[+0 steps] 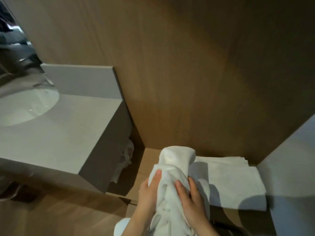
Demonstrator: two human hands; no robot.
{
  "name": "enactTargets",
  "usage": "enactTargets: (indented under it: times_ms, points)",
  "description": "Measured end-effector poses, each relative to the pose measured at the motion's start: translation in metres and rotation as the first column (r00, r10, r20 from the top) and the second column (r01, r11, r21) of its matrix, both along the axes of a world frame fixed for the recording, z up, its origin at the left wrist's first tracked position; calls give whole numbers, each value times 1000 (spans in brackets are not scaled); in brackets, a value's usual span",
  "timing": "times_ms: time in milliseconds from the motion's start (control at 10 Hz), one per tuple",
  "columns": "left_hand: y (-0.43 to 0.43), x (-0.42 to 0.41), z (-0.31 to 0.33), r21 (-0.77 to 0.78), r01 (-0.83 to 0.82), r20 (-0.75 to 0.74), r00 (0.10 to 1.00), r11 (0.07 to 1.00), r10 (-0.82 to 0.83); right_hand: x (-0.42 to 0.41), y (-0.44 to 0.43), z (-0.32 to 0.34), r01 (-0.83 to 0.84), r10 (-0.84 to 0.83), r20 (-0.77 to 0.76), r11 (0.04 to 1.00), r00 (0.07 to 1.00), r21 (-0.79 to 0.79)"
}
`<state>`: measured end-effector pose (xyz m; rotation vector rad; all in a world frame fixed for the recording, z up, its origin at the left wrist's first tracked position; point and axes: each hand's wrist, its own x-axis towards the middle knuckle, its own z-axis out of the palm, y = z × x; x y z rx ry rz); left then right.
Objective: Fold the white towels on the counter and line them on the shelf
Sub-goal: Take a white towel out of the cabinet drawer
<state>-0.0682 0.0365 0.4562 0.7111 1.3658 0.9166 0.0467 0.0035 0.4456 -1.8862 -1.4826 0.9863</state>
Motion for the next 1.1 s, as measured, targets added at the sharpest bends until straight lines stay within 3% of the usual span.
enactTargets:
  times_ms: [100, 200, 300, 500, 700, 800, 900, 1000, 1100]
  points:
    - [24, -15, -5, 120, 91, -133, 988, 989, -75, -13, 19, 14, 99, -102, -136, 995, 985, -31]
    - [51, -23, -7, 15, 50, 8, 999, 999, -50, -27, 44, 11, 145, -134, -274, 989, 952, 18]
    - [98, -24, -18, 50, 89, 96, 991, 995, -93, -29, 77, -3, 285, -259, -378, 958, 889, 12]
    - [165, -10, -23, 169, 204, 40, 976, 964, -213, -16, 147, -23, 305, -291, -339, 952, 895, -12]
    - [218, 0, -122, 183, 290, -156, 952, 940, -263, 7, 189, -116, 303, -300, -286, 952, 910, -36]
    - [228, -2, -190, 138, 330, -311, 910, 934, -276, 11, 204, -179, 244, -255, -149, 966, 955, -89]
    - [230, -12, -258, 12, 431, -530, 768, 902, -360, 8, 208, -248, 285, -285, -31, 959, 958, -2]
    - [233, -29, -311, -130, 560, -758, 476, 819, -446, 3, 204, -294, 191, -177, 162, 979, 971, -75]
    - [233, -45, -331, -116, 512, -890, 326, 851, -318, 0, 196, -318, 204, -249, 337, 965, 908, 163]
